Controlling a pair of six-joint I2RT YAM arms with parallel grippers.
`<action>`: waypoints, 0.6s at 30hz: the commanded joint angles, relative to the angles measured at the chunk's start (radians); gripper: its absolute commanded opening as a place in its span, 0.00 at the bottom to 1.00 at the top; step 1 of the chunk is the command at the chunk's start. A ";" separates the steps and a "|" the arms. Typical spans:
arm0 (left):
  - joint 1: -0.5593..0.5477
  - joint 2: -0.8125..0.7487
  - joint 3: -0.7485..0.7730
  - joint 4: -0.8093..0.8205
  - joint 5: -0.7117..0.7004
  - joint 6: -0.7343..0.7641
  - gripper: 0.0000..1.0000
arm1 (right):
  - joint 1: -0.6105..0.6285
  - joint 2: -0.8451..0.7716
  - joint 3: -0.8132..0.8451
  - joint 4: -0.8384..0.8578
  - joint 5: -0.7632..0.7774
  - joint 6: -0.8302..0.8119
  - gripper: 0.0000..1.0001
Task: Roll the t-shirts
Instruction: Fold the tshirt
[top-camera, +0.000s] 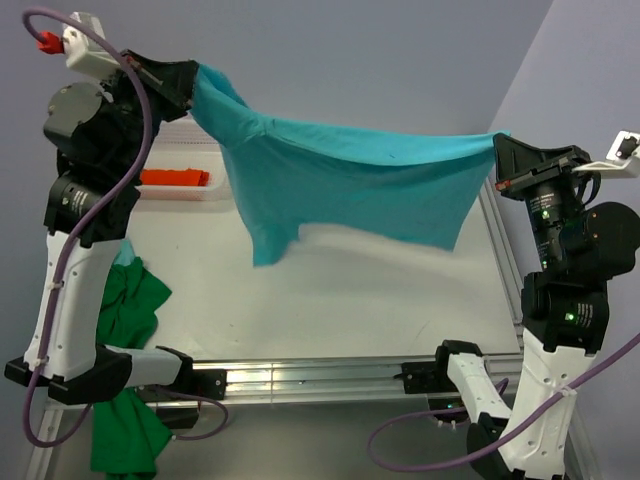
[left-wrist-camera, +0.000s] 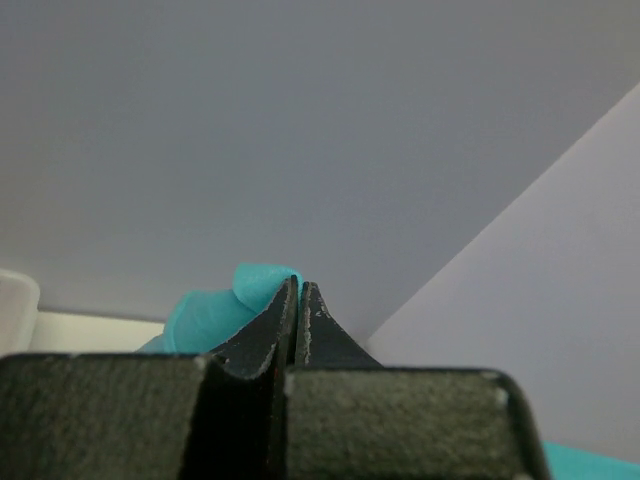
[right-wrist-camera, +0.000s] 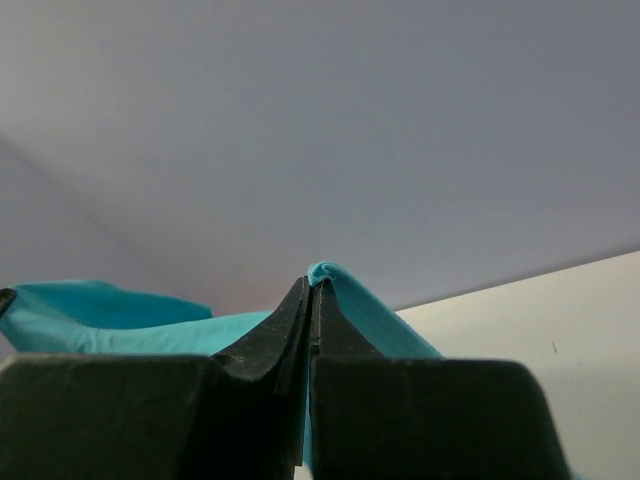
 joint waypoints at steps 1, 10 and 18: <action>0.002 -0.102 0.042 0.084 0.031 0.060 0.00 | 0.004 -0.022 0.039 0.086 -0.037 0.032 0.00; 0.002 -0.291 -0.063 0.049 0.037 0.085 0.00 | 0.004 -0.154 0.022 0.011 -0.078 0.045 0.00; 0.002 -0.291 0.076 -0.057 0.035 0.080 0.00 | 0.004 -0.165 0.160 -0.083 -0.084 0.051 0.00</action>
